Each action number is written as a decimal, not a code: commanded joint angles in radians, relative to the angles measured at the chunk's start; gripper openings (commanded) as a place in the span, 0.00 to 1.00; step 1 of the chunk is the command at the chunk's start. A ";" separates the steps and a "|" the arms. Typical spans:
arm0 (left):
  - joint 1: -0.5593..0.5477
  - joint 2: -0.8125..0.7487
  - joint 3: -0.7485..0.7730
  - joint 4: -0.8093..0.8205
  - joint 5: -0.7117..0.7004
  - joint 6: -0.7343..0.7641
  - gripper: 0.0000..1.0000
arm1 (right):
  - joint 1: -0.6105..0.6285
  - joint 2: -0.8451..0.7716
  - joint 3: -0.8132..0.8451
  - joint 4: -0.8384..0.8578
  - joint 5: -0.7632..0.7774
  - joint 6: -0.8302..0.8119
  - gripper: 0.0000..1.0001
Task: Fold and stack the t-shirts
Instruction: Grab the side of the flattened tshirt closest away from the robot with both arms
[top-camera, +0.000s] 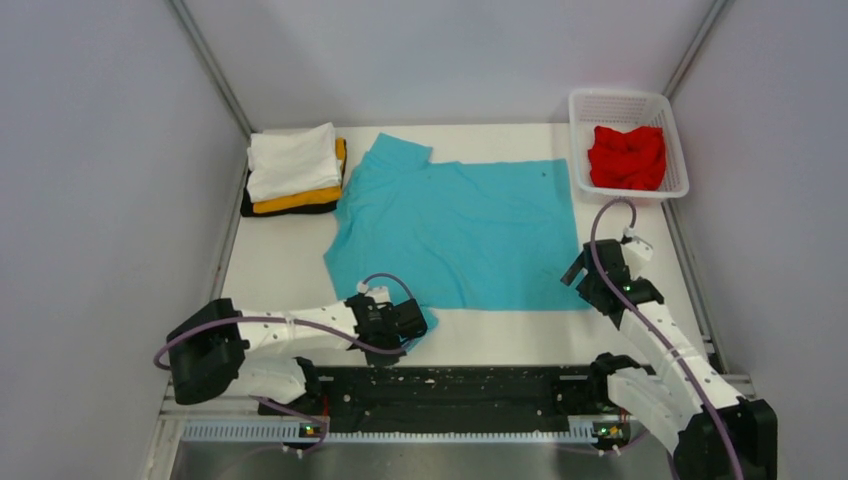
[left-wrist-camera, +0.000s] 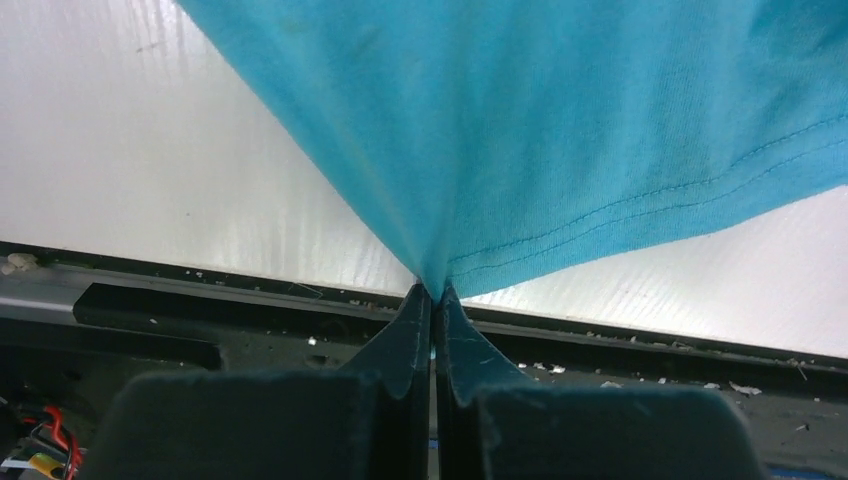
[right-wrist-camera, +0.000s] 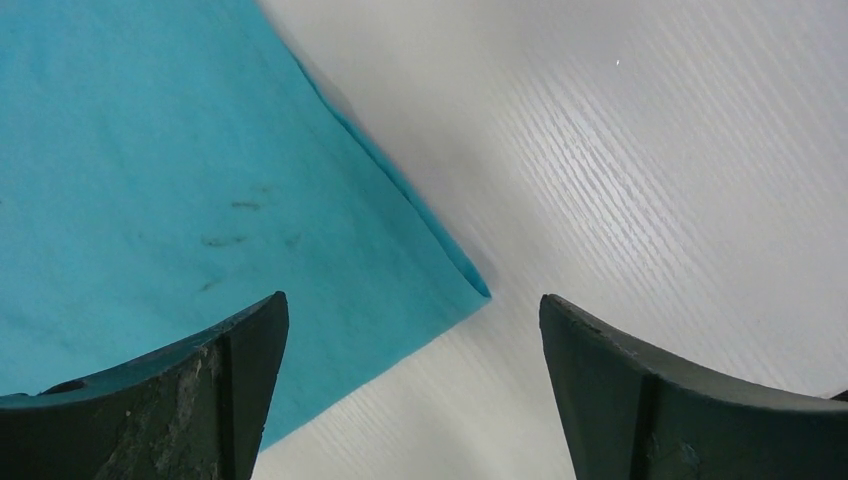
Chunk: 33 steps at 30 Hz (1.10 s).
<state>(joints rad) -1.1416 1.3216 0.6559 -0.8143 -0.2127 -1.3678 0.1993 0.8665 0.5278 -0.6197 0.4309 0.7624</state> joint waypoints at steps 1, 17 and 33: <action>-0.003 -0.044 -0.106 -0.071 0.029 -0.027 0.00 | -0.009 -0.010 -0.039 0.016 -0.048 0.050 0.93; -0.003 -0.142 -0.096 -0.128 0.003 -0.026 0.00 | -0.008 0.051 -0.158 0.157 -0.034 0.072 0.44; -0.003 -0.228 -0.096 -0.191 0.029 -0.068 0.00 | -0.008 -0.052 -0.140 0.000 -0.027 0.148 0.00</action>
<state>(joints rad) -1.1419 1.1450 0.5632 -0.9504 -0.1986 -1.3964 0.1993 0.9066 0.3676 -0.5003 0.3988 0.8539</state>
